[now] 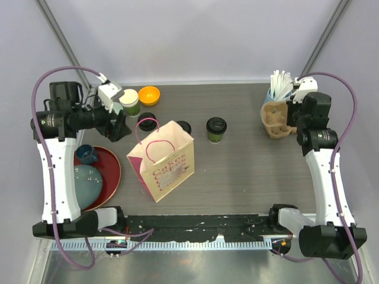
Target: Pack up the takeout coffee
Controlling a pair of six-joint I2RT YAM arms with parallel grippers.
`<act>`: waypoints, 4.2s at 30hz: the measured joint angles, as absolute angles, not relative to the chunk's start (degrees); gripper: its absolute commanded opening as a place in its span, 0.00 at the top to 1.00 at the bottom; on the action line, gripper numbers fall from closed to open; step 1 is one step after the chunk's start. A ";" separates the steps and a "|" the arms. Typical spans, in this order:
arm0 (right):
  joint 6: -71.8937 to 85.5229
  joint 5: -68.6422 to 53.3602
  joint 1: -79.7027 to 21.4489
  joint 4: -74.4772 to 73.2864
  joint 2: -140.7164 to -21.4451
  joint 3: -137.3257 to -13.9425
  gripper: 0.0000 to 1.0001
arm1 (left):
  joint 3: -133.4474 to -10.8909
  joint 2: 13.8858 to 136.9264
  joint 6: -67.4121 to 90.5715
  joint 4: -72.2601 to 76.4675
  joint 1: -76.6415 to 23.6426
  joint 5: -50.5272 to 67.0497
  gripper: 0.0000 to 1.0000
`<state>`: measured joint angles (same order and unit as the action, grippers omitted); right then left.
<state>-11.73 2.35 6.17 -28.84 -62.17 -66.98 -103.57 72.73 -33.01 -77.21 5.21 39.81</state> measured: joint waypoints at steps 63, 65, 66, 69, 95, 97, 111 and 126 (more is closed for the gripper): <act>18.33 25.63 -73.12 -17.72 -78.96 -75.00 0.99 | -85.06 66.96 -21.54 -78.04 -12.43 32.16 1.00; 18.28 25.76 -73.12 -18.83 -78.83 -73.78 0.99 | -85.06 66.94 -21.82 -78.02 -12.43 32.27 1.00; 18.20 25.74 -73.12 -19.40 -78.85 -73.10 0.99 | -85.06 66.94 -21.93 -78.04 -12.43 32.38 1.00; 18.13 25.78 -73.12 -21.10 -78.87 -72.18 0.99 | -85.06 66.94 -22.55 -78.04 -12.43 32.77 1.00; 7.16 28.71 -76.69 -11.14 -89.54 -73.43 0.99 | -85.06 67.96 -16.60 -78.02 -12.49 36.36 1.00; 4.78 31.14 -78.94 -12.47 -89.49 -74.91 0.99 | -85.03 67.94 -16.64 -78.04 -12.49 35.62 1.00; 6.26 25.58 -76.31 -16.08 -93.19 -84.49 0.99 | -84.31 67.16 -19.99 -75.90 -12.51 38.30 1.00; 5.45 20.27 -74.13 -14.55 -93.62 -69.21 0.99 | -86.00 66.72 -18.63 -78.35 -13.06 37.67 1.00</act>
<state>5.45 20.27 -74.13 -14.55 -93.62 -69.21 -86.00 66.72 -18.63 -78.35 -13.06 37.67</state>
